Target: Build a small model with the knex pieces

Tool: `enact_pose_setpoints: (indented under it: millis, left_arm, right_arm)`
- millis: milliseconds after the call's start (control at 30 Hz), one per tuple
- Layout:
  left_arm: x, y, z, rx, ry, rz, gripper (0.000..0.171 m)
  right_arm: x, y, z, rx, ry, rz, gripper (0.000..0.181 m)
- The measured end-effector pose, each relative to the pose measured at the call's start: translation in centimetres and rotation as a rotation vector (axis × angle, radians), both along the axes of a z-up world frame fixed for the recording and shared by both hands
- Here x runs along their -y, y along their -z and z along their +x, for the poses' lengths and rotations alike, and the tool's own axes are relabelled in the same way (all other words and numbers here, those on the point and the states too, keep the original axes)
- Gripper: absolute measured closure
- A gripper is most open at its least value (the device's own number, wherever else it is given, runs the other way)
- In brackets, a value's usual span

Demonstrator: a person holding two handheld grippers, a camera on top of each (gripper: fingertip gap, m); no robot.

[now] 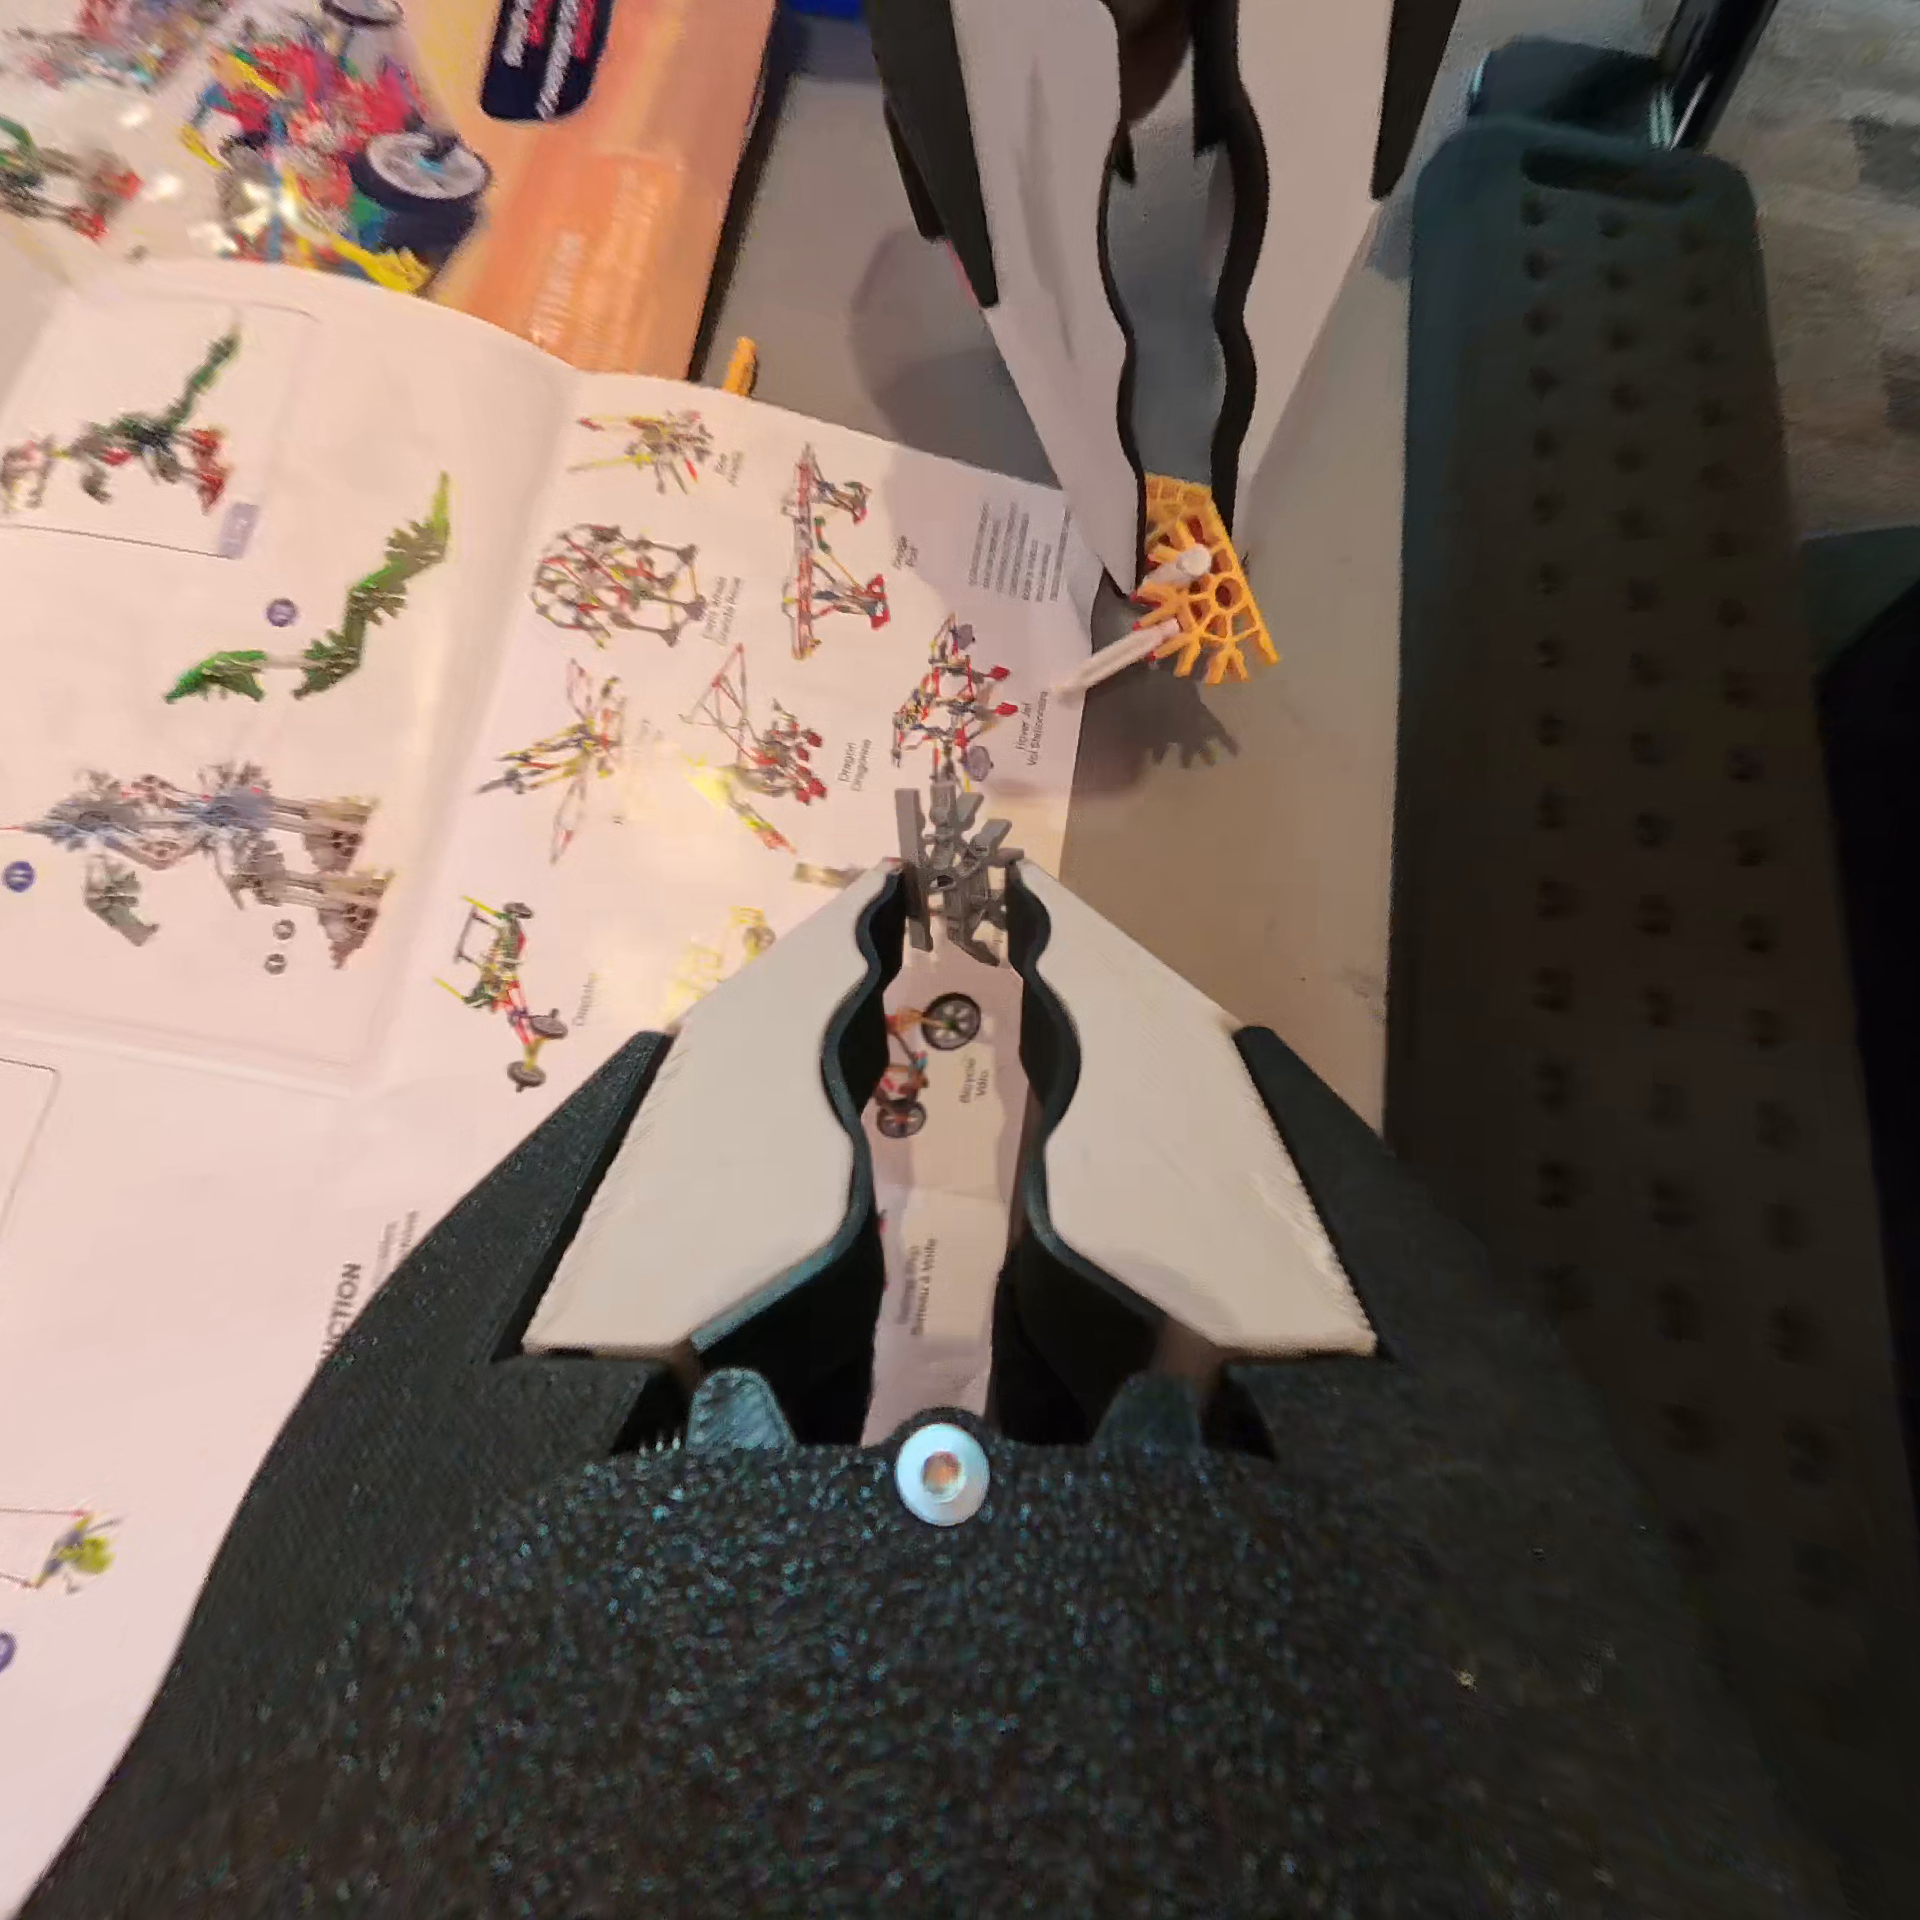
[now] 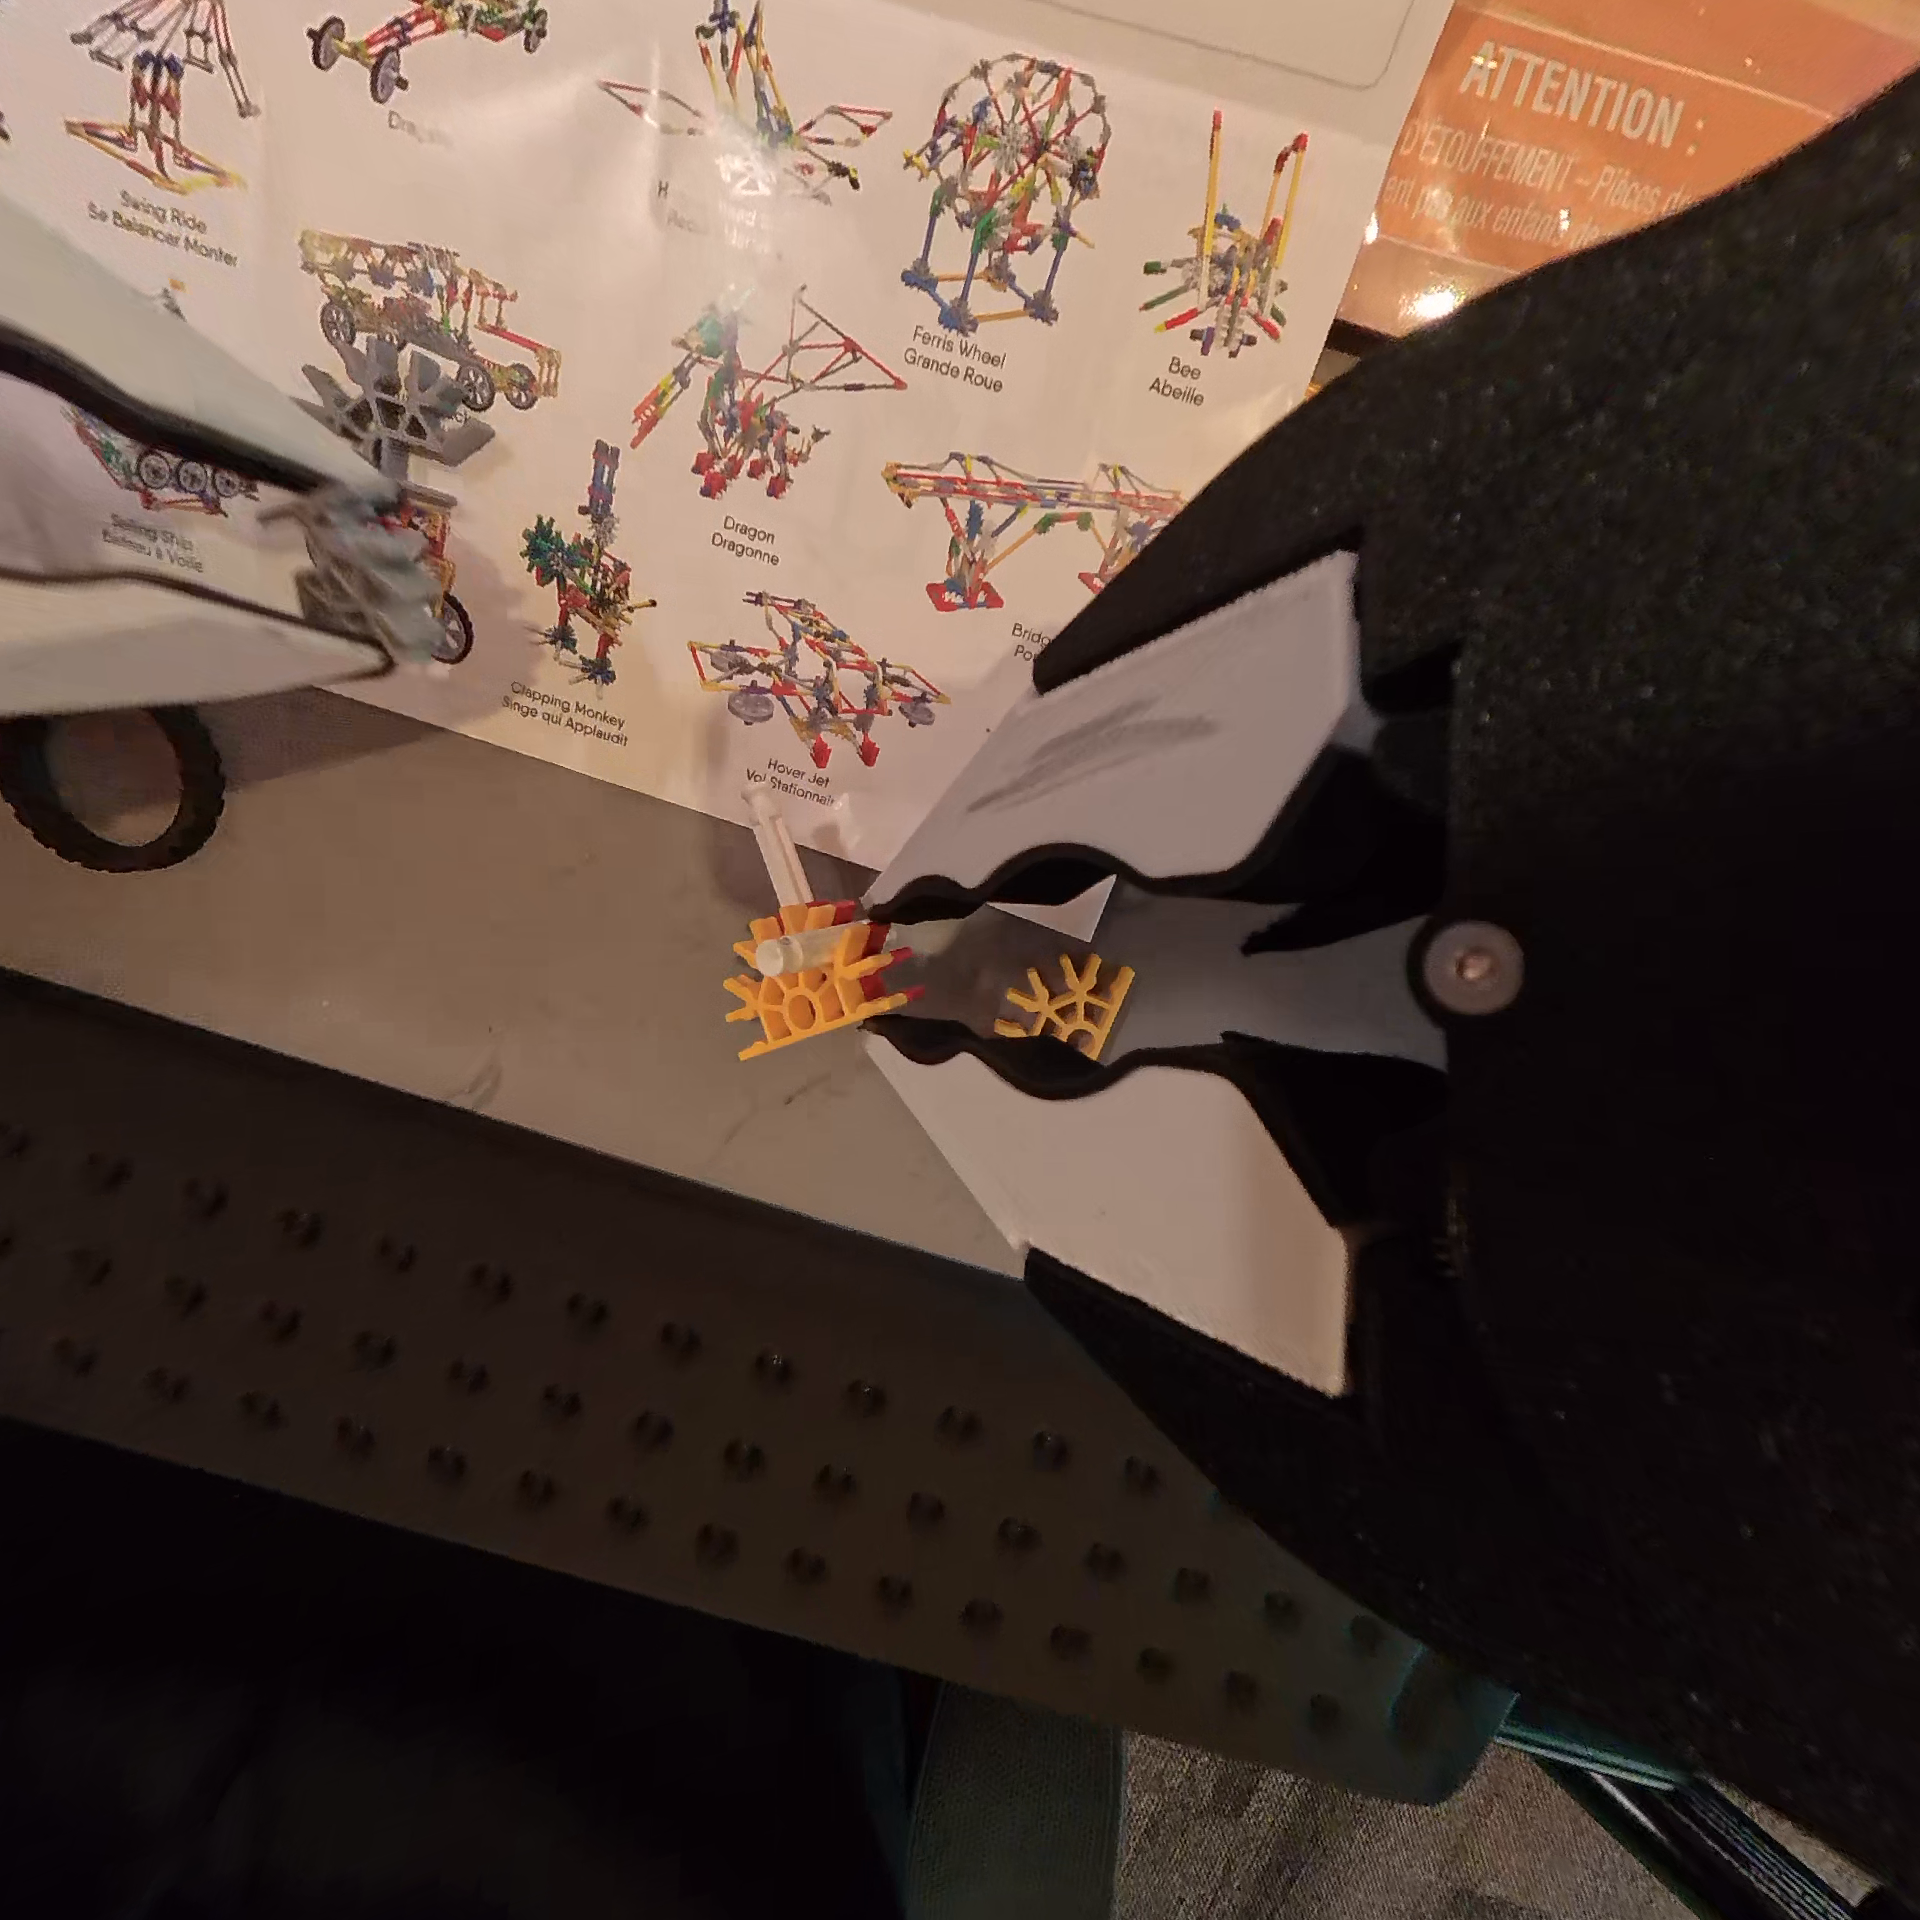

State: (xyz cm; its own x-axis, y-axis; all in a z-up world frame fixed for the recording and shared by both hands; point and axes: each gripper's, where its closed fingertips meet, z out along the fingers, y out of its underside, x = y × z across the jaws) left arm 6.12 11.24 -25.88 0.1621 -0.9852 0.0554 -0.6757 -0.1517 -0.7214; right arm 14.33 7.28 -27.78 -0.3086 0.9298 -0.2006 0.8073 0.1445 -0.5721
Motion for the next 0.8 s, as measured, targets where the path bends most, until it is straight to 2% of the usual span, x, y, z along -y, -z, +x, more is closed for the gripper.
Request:
enact_pose_setpoints:
  millis: [233,400,667,800]
  left_arm:
    - [1.5,3.2,0.4,-0.118,0.000,-0.013,0.150]
    - [1.5,2.2,0.0,-0.093,0.015,-0.051,0.129]
    - [-0.2,1.1,-3.2,-0.107,-0.004,-0.068,0.132]
    - [0.6,1.0,-3.2,-0.120,0.037,-0.069,0.136]
  right_arm:
    - [0.2,0.1,-0.1,0.003,-0.009,0.004,0.164]
    - [0.2,0.0,-0.1,0.001,-0.008,0.007,0.164]
    - [0.1,0.0,-0.1,0.005,-0.011,0.012,0.164]
    - [0.1,-0.1,-0.1,0.004,-0.012,0.015,0.164]
